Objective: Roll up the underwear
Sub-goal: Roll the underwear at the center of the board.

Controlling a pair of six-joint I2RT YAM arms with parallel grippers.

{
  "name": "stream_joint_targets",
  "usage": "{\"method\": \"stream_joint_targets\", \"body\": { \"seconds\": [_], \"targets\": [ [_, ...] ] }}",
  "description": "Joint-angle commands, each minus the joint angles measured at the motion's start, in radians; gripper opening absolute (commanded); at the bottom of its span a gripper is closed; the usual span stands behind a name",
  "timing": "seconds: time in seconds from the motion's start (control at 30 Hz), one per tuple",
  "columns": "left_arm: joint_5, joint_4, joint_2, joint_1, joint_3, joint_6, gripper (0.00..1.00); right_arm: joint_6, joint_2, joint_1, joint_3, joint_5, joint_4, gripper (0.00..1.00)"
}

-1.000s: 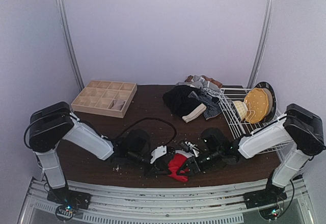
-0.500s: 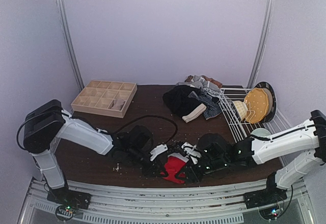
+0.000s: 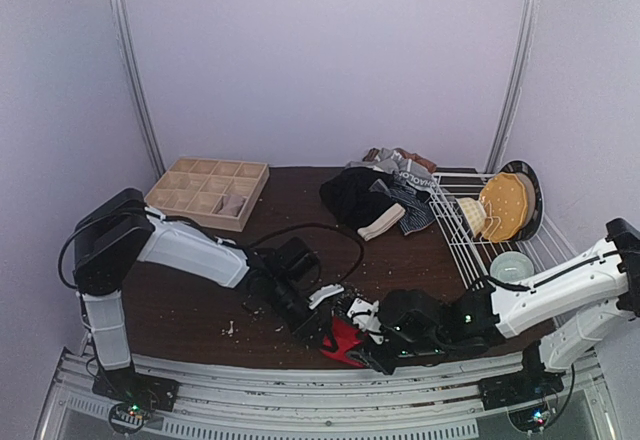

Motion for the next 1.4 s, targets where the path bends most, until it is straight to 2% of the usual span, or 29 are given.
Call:
{"method": "stream_joint_targets", "body": {
  "seconds": [0.0, 0.17, 0.23, 0.33, 0.43, 0.57, 0.6, 0.63, 0.8, 0.83, 1.0, 1.13, 1.27, 1.37],
  "targets": [
    [0.029, -0.109, 0.055, 0.015, -0.002, -0.04, 0.0, -0.06, 0.061, 0.007, 0.032, 0.055, -0.049, 0.42],
    [0.042, -0.11, 0.075, 0.021, 0.022, -0.054, 0.0, -0.011, 0.13, 0.006, 0.035, 0.037, -0.049, 0.41],
    [0.043, -0.116, 0.077, 0.021, 0.033, -0.055, 0.0, 0.026, 0.138, 0.006, 0.029, 0.027, -0.05, 0.36],
    [0.031, -0.126, 0.069, 0.021, 0.044, -0.051, 0.09, 0.081, 0.134, 0.006, -0.001, 0.011, -0.027, 0.2],
    [0.018, -0.129, 0.053, 0.021, 0.039, -0.045, 0.22, 0.133, 0.119, 0.003, -0.037, -0.003, 0.006, 0.07],
    [-0.02, -0.115, 0.019, 0.021, 0.019, -0.052, 0.45, 0.195, 0.111, -0.015, -0.058, -0.055, 0.045, 0.01],
    [-0.036, -0.104, 0.005, 0.021, 0.007, -0.058, 0.58, 0.214, 0.112, -0.021, -0.068, -0.065, 0.058, 0.0],
    [-0.057, -0.096, -0.01, 0.021, -0.003, -0.063, 0.66, 0.232, 0.115, -0.027, -0.079, -0.076, 0.073, 0.0],
    [-0.172, 0.007, -0.12, 0.021, -0.103, -0.109, 0.89, 0.321, 0.134, -0.05, -0.129, -0.126, 0.164, 0.0],
    [-0.206, 0.028, -0.149, 0.021, -0.126, -0.115, 0.96, 0.338, 0.136, -0.058, -0.14, -0.138, 0.182, 0.0],
    [-0.434, 0.19, -0.314, 0.019, -0.274, -0.125, 0.98, 0.438, 0.132, -0.1, -0.2, -0.18, 0.272, 0.0],
    [-0.603, 0.454, -0.483, 0.013, -0.453, -0.091, 0.98, 0.526, 0.139, -0.141, -0.261, -0.222, 0.362, 0.0],
    [-0.65, 0.829, -0.61, -0.019, -0.655, 0.025, 0.98, 0.599, 0.159, -0.18, -0.317, -0.272, 0.474, 0.0],
    [-0.628, 0.938, -0.607, -0.021, -0.688, 0.095, 0.98, 0.647, 0.184, -0.205, -0.346, -0.313, 0.554, 0.0]
  ]
}}
